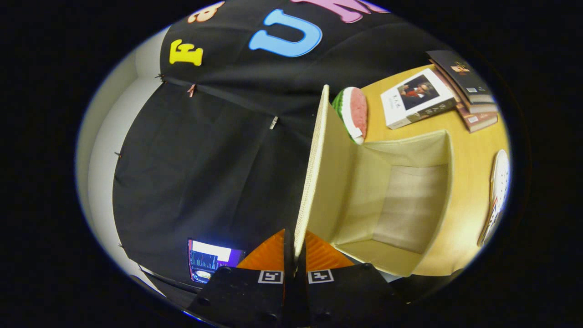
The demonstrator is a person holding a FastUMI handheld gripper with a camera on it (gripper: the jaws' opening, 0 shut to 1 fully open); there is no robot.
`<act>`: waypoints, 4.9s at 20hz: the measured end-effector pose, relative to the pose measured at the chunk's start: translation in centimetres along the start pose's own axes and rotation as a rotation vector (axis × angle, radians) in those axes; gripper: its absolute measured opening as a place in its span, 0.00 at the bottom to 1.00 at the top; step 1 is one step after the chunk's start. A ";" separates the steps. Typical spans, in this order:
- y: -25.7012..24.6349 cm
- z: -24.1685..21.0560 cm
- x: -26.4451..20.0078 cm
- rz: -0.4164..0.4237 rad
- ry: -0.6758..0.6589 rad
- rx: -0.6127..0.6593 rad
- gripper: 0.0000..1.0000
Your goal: Open the storage box then place both shoes into the box .Put the left shoe in first, then the right shoe, with the right side of both shoes facing outward in a uniform manner.
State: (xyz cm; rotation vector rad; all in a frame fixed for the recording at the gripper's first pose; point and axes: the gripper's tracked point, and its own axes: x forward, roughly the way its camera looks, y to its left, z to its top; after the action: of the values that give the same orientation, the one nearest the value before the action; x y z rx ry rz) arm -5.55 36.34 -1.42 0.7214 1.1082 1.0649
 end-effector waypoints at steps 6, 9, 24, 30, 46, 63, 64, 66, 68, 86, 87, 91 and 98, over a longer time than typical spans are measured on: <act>3.9 -1.2 7.2 0.014 0.078 -0.080 0.05; 4.9 -1.8 10.6 -0.005 0.102 -0.090 0.05; 3.2 -1.0 14.8 -0.084 0.036 -0.197 0.77; -0.2 3.8 6.2 -0.206 -0.156 -0.324 0.98; -26.1 3.7 -22.7 -0.830 -0.435 -0.212 0.98; -44.2 -0.6 -23.4 -0.889 -0.165 -0.009 0.99; -44.6 -0.5 -22.9 -0.879 -0.154 0.000 0.98; -45.2 -0.5 -21.8 -0.858 -0.126 0.018 0.97; -45.9 -0.7 -20.9 -0.847 -0.093 0.038 0.95; -43.9 -1.4 -18.8 -0.715 -0.095 0.296 0.06; -43.3 -1.3 -18.8 -0.706 -0.108 0.313 0.05; -40.7 -0.8 -19.7 -0.681 -0.174 0.337 0.05; -34.8 1.5 -20.8 -0.583 -0.290 0.398 0.06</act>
State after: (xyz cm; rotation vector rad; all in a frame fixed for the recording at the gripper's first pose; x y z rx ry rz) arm 5.01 4.65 -24.42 0.7667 1.1855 0.2372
